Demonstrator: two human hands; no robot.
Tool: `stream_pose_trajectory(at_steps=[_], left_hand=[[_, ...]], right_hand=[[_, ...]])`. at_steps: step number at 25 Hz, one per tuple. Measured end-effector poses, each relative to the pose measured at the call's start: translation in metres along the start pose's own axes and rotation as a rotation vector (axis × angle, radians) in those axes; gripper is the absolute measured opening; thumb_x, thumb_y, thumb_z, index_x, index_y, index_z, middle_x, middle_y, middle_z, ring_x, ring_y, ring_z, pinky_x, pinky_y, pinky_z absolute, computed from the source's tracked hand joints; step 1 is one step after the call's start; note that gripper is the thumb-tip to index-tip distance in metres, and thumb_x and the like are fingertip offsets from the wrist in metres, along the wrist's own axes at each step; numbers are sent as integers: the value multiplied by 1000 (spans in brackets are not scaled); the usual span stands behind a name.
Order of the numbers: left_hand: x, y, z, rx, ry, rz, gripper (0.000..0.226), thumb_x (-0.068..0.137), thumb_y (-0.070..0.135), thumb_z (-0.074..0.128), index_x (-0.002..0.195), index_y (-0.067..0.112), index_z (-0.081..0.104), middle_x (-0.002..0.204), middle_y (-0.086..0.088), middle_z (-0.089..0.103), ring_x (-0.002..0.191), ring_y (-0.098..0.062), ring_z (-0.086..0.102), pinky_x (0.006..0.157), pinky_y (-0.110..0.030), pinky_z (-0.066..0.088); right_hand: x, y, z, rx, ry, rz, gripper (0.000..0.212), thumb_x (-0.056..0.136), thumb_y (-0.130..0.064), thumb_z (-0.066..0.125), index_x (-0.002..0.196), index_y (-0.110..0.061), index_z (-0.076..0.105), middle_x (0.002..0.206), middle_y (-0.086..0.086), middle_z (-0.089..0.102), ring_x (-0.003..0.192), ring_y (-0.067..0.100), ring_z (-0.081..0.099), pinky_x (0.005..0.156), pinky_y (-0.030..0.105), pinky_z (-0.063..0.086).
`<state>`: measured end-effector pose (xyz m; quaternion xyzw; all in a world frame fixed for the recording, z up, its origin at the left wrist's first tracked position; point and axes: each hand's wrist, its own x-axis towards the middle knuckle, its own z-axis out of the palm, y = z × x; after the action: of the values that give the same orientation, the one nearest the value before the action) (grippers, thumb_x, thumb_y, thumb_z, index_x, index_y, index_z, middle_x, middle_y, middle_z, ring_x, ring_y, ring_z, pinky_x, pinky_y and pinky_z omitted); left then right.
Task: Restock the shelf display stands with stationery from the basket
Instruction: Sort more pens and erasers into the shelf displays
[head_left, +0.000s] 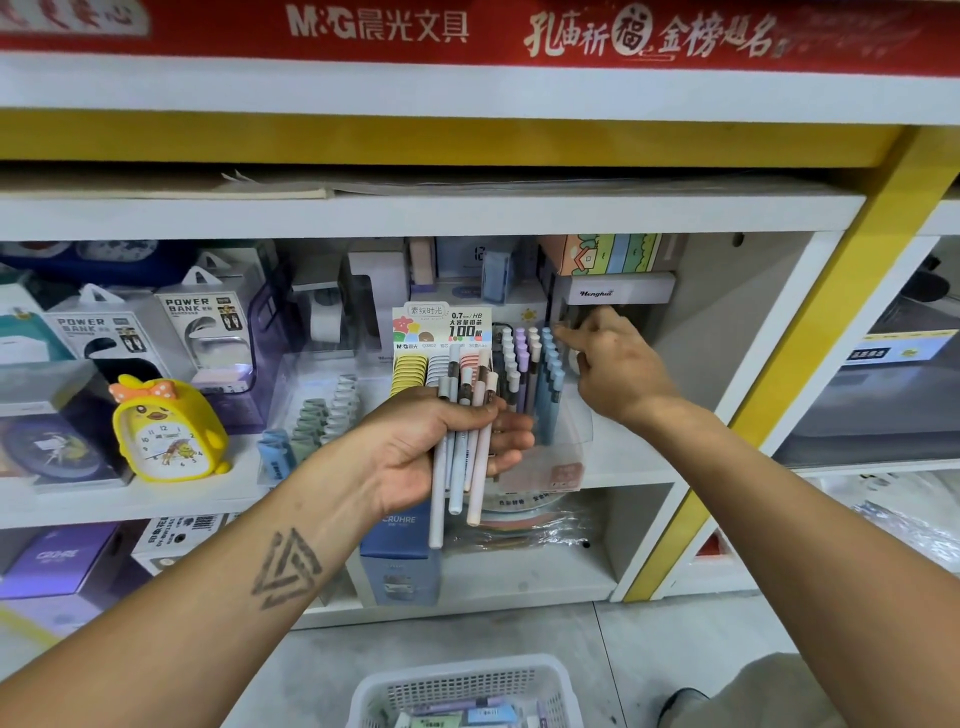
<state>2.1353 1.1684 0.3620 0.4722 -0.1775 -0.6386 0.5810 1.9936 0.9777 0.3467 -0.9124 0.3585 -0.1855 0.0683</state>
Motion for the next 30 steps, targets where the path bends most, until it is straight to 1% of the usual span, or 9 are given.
stream_pose_trajectory(at_steps=[3,5,8,10,14,18,23,26,30], left_hand=[[-1,2,-3,-10,10,4,29,77,-2,63,105,-9,62,106,-29,70,91,-36,73,69,-40,62],[-1,1,-2,-18,11,8,30,76,-2,65,105,-9,63,106,-30,70,92,-37,73,66,-39,62],[-1,-1,4,4,-2,13,30,77,-1,68,105,-8,65,105,-30,70,93,-37,72,66,-38,62],[-1,-3,7,21,-14,21,28,78,-1,68,105,-7,67,107,-30,69,95,-37,72,68,-38,62],[-2,-3,9,25,-44,39,25,82,-1,65,105,-9,69,109,-30,68,98,-38,71,72,-40,61],[-2,-2,9,8,-63,23,24,88,-1,59,109,-10,67,111,-31,68,100,-38,70,75,-42,61],[-4,-1,8,17,-77,29,26,91,-1,56,114,-11,64,112,-32,67,102,-40,69,79,-44,60],[-5,0,6,4,-90,24,29,92,0,56,118,-11,60,114,-33,65,106,-42,67,81,-47,59],[-4,9,-6,-59,-8,64,32,96,1,51,126,-11,53,113,-32,66,103,-41,68,76,-47,60]], right_hand=[[1,-6,-7,79,95,-2,43,99,-11,46,139,-19,57,118,5,53,115,26,50,99,37,45],[-2,-16,-17,289,145,36,30,99,-14,54,125,-18,68,105,-1,64,98,20,60,86,30,49],[-13,-37,-31,857,-91,95,14,95,-19,68,106,-13,74,79,5,75,62,16,63,57,24,51],[-19,-46,-36,1001,-230,89,20,91,-19,73,108,-8,72,75,9,74,58,19,59,49,24,42],[-22,-47,-39,1097,-306,156,31,84,-8,78,112,0,67,75,15,72,59,19,61,51,24,43],[-23,-45,-35,1160,-342,174,24,81,-4,78,104,-1,71,78,14,73,62,18,63,56,24,46],[-21,-46,-30,1192,-365,235,23,77,-4,80,99,0,74,92,21,75,80,29,66,70,33,50],[-19,-45,-35,1180,-393,202,14,81,-4,77,94,0,73,86,19,73,70,21,68,66,29,52],[-9,-27,-51,1201,14,290,4,90,3,66,93,3,68,73,16,71,57,21,63,54,25,54]])
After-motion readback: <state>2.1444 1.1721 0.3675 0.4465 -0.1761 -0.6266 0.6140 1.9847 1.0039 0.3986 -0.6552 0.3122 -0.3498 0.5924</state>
